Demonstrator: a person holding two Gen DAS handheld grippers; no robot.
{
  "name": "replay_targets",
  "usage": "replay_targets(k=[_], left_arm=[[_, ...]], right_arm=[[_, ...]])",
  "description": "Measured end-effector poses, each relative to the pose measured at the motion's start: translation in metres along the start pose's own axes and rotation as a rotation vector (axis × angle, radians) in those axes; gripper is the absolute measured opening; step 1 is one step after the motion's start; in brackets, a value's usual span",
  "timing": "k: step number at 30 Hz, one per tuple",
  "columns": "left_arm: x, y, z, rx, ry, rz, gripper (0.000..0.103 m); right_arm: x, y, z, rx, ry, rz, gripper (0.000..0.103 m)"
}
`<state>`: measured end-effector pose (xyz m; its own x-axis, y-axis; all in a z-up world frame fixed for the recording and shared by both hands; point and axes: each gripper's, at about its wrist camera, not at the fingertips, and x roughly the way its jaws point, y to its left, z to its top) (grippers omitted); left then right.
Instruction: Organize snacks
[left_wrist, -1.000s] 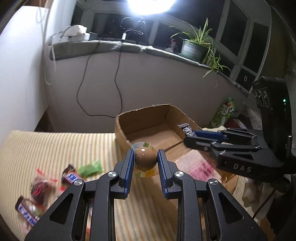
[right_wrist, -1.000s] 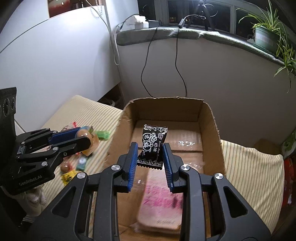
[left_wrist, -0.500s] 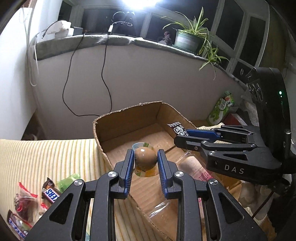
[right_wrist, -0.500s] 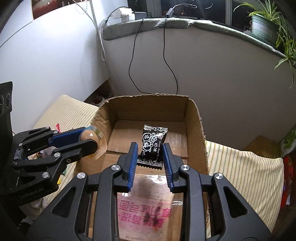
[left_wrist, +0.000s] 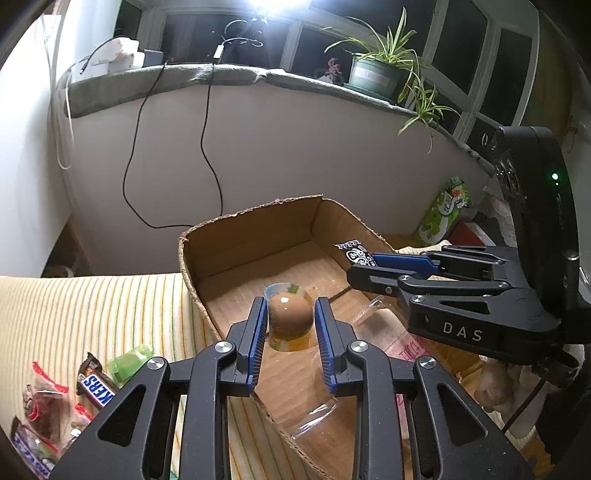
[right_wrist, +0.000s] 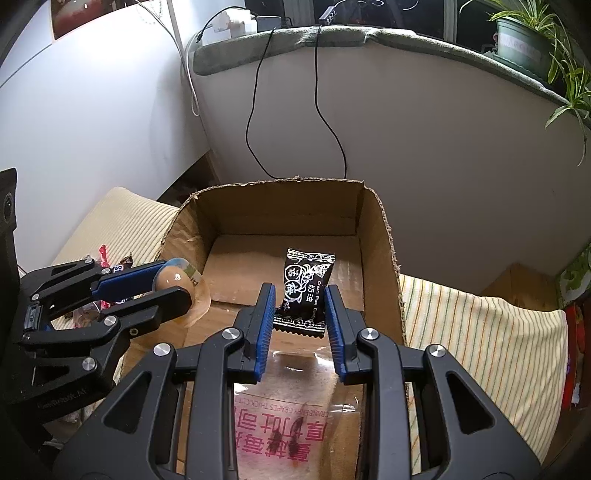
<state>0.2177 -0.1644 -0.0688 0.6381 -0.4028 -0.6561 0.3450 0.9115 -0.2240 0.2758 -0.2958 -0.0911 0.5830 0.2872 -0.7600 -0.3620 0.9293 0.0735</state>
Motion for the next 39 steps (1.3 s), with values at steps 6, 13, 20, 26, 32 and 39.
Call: replay_targets(k=[6,13,20,26,32,39], left_arm=[[-0.002,-0.001,-0.001,0.005,-0.003,0.008,0.046],[-0.008,0.002,-0.003,-0.005,-0.006,0.011,0.046],[-0.025,0.006,-0.006,-0.012,-0.025,0.013,0.046],[-0.053,0.019,-0.009,-0.035,-0.061,0.033,0.046],[-0.088,0.039,-0.021,-0.063,-0.098,0.071,0.046],[-0.132,0.075,-0.046,-0.123,-0.128,0.138,0.046]], right_arm=[[-0.002,0.001,0.000,0.000,-0.003,-0.018,0.047],[-0.012,0.002,-0.002,0.003,-0.026,-0.039,0.077],[-0.023,0.005,-0.001,0.013,-0.036,-0.036,0.084],[-0.040,0.018,-0.003,0.008,-0.056,-0.019,0.085],[-0.059,0.042,-0.008,-0.008,-0.079,0.022,0.086],[-0.079,0.082,-0.021,-0.056,-0.097,0.088,0.086]])
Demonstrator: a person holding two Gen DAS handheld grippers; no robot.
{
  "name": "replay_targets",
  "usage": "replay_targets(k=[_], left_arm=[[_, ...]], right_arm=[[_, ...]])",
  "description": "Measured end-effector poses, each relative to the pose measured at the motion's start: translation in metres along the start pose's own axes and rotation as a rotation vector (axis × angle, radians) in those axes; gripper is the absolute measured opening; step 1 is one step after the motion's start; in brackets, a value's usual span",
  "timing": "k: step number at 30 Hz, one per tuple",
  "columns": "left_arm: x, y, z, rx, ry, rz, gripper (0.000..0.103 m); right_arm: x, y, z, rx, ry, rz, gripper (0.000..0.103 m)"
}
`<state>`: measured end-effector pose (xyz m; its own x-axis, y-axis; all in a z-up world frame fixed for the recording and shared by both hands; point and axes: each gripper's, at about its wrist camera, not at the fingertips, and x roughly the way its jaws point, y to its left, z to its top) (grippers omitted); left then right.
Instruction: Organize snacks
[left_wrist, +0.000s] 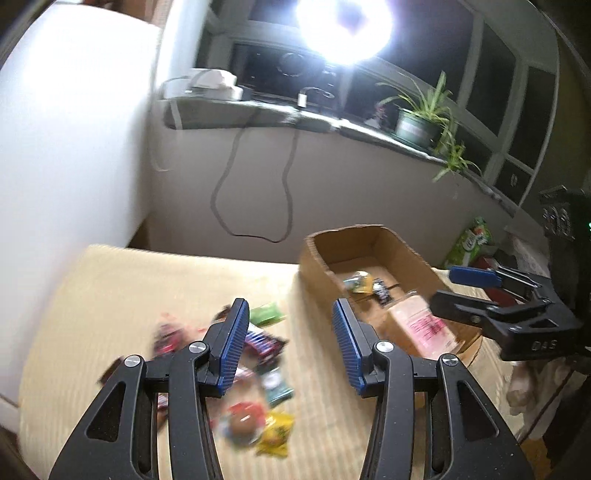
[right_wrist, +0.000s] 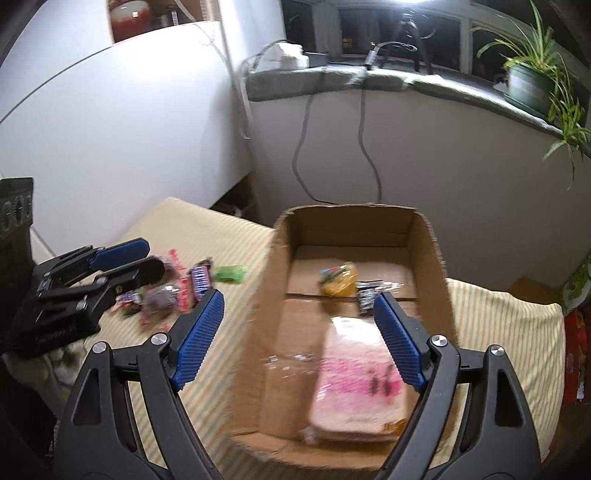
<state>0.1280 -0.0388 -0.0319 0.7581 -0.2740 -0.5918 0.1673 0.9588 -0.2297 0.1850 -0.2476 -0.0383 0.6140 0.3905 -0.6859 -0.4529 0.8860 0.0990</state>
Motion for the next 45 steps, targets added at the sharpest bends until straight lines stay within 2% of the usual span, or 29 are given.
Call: replay_targets(k=[10,18,20,23,31,36,45], left_arm=[[-0.040,0.056,-0.038,-0.089,0.008,0.086,0.046],[-0.033,0.064,-0.057,-0.086,0.055,0.064,0.046],[-0.028,0.064,-0.058,-0.079,0.062,0.055,0.046],[-0.017,0.060,-0.054,-0.045,0.083,0.045,0.042],[0.016,0.055,-0.049,0.028,0.152,0.014,0.033],[0.033,0.053,-0.049,0.065,0.191,0.004,0.033],[0.049,0.060,-0.049,0.079,0.221,0.010,0.033]], right_arm=[[-0.003,0.067,-0.026,-0.067,0.029,0.136,0.086],[0.026,0.113,-0.062,-0.083,0.101,0.201,0.085],[0.037,0.118,-0.068,-0.075,0.123,0.203,0.085],[0.055,0.123,-0.074,-0.059,0.155,0.198,0.073],[0.084,0.125,-0.082,-0.042,0.194,0.144,0.061],[0.096,0.126,-0.082,-0.024,0.214,0.145,0.061],[0.109,0.137,-0.079,-0.095,0.202,0.107,0.063]])
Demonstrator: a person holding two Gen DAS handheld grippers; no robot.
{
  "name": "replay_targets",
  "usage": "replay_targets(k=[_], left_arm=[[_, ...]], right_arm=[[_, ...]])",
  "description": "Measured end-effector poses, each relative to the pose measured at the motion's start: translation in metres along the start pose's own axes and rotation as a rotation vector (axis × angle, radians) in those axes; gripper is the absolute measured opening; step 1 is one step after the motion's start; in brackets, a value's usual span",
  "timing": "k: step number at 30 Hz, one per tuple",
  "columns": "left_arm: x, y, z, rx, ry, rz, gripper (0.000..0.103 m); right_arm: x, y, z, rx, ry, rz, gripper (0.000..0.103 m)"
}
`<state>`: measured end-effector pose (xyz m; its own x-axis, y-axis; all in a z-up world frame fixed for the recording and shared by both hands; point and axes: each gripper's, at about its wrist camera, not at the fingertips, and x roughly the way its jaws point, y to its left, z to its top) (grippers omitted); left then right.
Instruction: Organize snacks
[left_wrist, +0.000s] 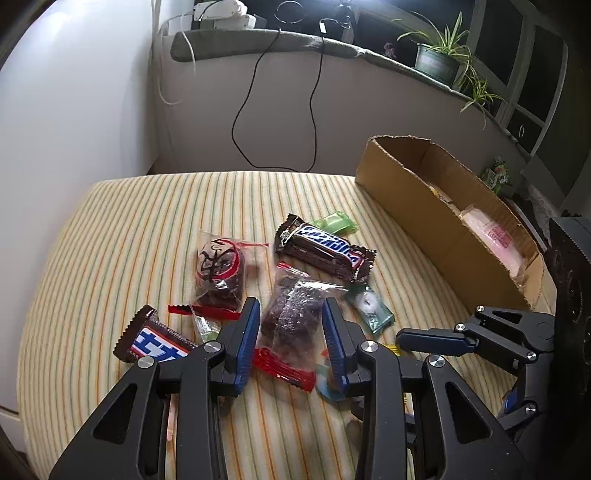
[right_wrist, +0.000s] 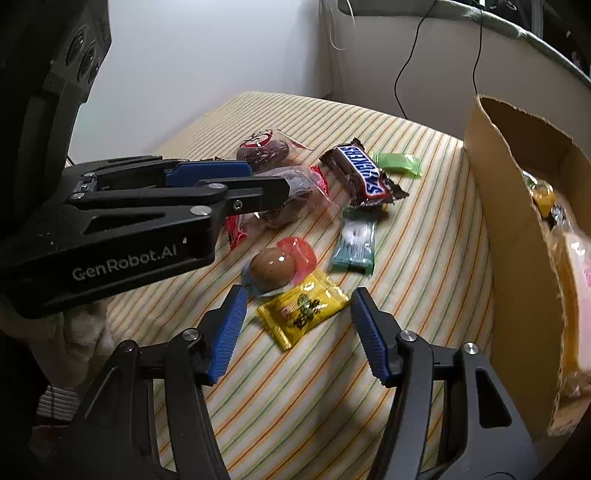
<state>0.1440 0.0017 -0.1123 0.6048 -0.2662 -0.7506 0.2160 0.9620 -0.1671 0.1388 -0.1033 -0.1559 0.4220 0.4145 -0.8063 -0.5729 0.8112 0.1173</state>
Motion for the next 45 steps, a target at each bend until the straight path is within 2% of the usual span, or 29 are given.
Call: replay_targets(k=[4,11,16,20,26,31,45], left_arm=[[0.003,0.004,-0.001,-0.004,0.006,-0.010,0.033],[0.003,0.002,-0.002,0.002,0.002,-0.009,0.031],[0.001,-0.003,-0.003,0.022,0.003,0.003,0.030],[0.002,-0.009,-0.004,0.048,0.000,0.020,0.030],[0.011,-0.007,-0.001,0.043,0.016,0.009,0.036],[0.010,-0.007,-0.002,0.028,0.009,0.010,0.030],[-0.022,-0.007,-0.001,-0.031,-0.057,-0.023,0.029]], right_arm=[[0.001,0.002,-0.001,-0.015,-0.001,0.004,0.063],[-0.003,-0.002,-0.008,-0.030,0.002,-0.020,0.041],[-0.007,-0.008,-0.012,-0.029,0.008,-0.019,0.032],[-0.009,-0.012,-0.013,-0.024,0.007,-0.018,0.031],[-0.004,-0.014,-0.009,-0.015,0.008,-0.016,0.031],[-0.008,-0.017,-0.011,0.006,0.003,-0.009,0.030],[-0.034,-0.024,-0.011,0.047,-0.057,0.033,0.030]])
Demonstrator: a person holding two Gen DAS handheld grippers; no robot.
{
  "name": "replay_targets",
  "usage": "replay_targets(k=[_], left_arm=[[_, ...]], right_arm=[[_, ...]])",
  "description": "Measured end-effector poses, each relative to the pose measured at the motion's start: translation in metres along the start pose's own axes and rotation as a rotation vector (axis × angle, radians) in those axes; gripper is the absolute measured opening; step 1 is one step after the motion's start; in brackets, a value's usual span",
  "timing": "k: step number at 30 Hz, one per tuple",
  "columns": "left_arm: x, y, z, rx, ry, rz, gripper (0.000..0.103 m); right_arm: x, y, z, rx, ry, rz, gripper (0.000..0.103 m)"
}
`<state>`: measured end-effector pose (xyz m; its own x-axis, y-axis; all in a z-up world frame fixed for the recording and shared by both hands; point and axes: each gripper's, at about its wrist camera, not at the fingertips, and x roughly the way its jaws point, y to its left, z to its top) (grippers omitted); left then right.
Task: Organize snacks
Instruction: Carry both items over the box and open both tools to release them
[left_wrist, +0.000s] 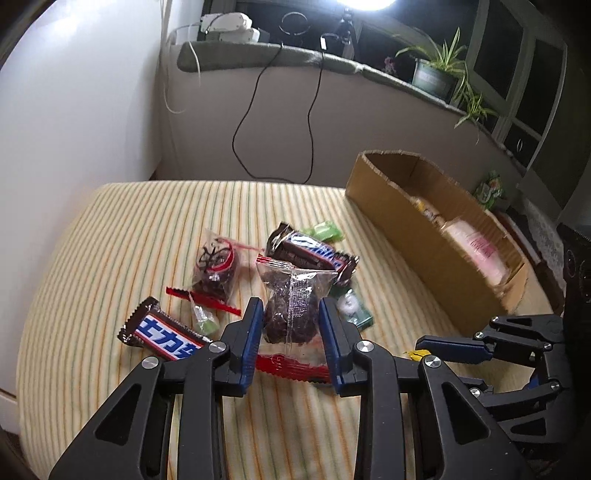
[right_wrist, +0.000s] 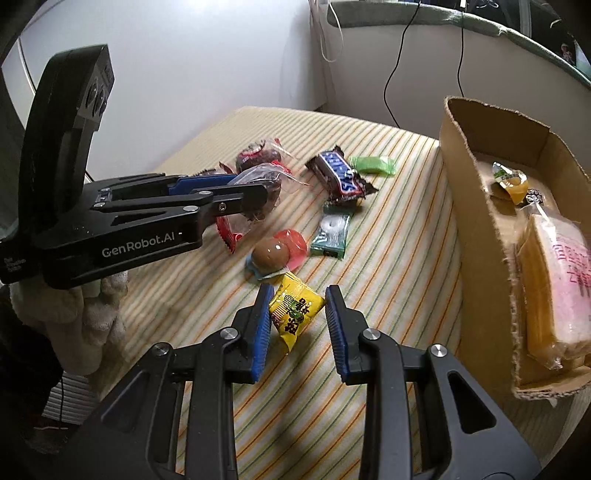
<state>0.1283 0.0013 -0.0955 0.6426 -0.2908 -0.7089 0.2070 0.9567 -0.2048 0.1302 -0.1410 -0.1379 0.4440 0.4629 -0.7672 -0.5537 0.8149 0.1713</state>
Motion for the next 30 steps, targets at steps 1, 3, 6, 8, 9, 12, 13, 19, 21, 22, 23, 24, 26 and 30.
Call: replay_targets(k=[1,3,6,8,9,12,13,19,21,22,23,24,26,30], left_arm=[[-0.002,-0.002,0.002,0.000,-0.008,-0.004,0.029],[-0.006,-0.006,0.005,0.005,-0.023,-0.010,0.029],[-0.009,-0.014,0.013,0.013,-0.040,-0.027,0.029],[-0.009,-0.022,0.019,0.023,-0.051,-0.042,0.029],[-0.009,-0.025,0.020,0.026,-0.054,-0.049,0.029],[-0.006,-0.037,0.029,0.041,-0.063,-0.069,0.029],[-0.006,-0.041,0.032,0.043,-0.067,-0.075,0.029],[0.004,-0.064,0.049,0.061,-0.083,-0.110,0.029],[0.008,-0.073,0.054,0.071,-0.085,-0.122,0.029],[0.011,-0.078,0.056,0.078,-0.085,-0.125,0.029],[0.012,-0.082,0.057,0.083,-0.084,-0.127,0.029],[0.015,-0.086,0.060,0.089,-0.083,-0.130,0.029],[0.021,-0.093,0.065,0.098,-0.079,-0.136,0.029],[0.035,-0.105,0.076,0.109,-0.070,-0.146,0.029]], right_arm=[[-0.004,0.000,0.000,0.001,-0.008,0.003,0.030],[-0.014,0.000,0.000,0.002,-0.026,0.009,0.030],[-0.029,-0.002,0.001,0.002,-0.057,0.012,0.030],[-0.039,-0.004,0.003,0.005,-0.077,0.013,0.030],[-0.045,-0.006,0.004,0.006,-0.086,0.013,0.030],[-0.060,-0.012,0.003,0.010,-0.115,0.003,0.030],[-0.065,-0.014,0.003,0.013,-0.124,-0.001,0.030],[-0.086,-0.036,0.003,0.040,-0.165,-0.040,0.030],[-0.090,-0.045,0.003,0.052,-0.172,-0.054,0.030],[-0.092,-0.049,0.004,0.058,-0.175,-0.060,0.030],[-0.095,-0.052,0.004,0.062,-0.177,-0.066,0.030],[-0.097,-0.056,0.004,0.066,-0.180,-0.072,0.030],[-0.100,-0.066,0.007,0.076,-0.186,-0.082,0.030],[-0.099,-0.080,0.011,0.086,-0.185,-0.092,0.030]])
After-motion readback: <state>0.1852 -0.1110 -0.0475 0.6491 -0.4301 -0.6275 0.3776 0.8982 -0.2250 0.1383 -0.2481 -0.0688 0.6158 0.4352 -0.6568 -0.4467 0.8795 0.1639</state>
